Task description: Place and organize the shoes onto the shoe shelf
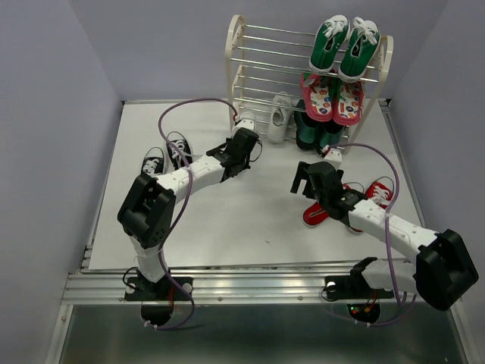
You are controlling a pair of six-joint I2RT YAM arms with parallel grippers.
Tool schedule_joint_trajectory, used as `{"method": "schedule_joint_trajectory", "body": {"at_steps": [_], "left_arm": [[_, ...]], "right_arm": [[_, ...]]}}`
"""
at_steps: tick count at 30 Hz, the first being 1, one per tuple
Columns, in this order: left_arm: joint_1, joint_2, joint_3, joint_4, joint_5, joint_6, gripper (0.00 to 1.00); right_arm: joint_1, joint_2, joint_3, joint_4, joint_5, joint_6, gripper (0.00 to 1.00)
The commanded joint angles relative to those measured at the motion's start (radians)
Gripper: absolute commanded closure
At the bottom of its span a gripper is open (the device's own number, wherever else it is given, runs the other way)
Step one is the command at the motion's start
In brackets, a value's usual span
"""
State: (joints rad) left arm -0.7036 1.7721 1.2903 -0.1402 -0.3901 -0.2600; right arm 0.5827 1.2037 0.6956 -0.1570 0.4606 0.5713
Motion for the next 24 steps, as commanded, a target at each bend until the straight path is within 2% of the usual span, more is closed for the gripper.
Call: {"method": "schedule_joint_trajectory", "body": {"at_steps": [1,8,18,24], "left_arm": [[0.029,0.018,0.125,0.068,-0.009,0.056,1.0],[0.055,0.099,0.227,0.097,0.003,0.143,1.0],[0.101,0.196,0.362,0.108,0.057,0.182,1.0],[0.121,0.26,0.454,0.117,0.077,0.196,1.0]], "right_arm": [[-0.003,-0.041,-0.011,0.028,-0.019,-0.013,0.0],[-0.003,-0.033,-0.004,0.04,0.006,-0.042,0.0],[-0.003,-0.029,-0.004,0.039,0.039,-0.042,0.0],[-0.003,0.016,-0.013,0.103,0.05,-0.071,0.0]]}}
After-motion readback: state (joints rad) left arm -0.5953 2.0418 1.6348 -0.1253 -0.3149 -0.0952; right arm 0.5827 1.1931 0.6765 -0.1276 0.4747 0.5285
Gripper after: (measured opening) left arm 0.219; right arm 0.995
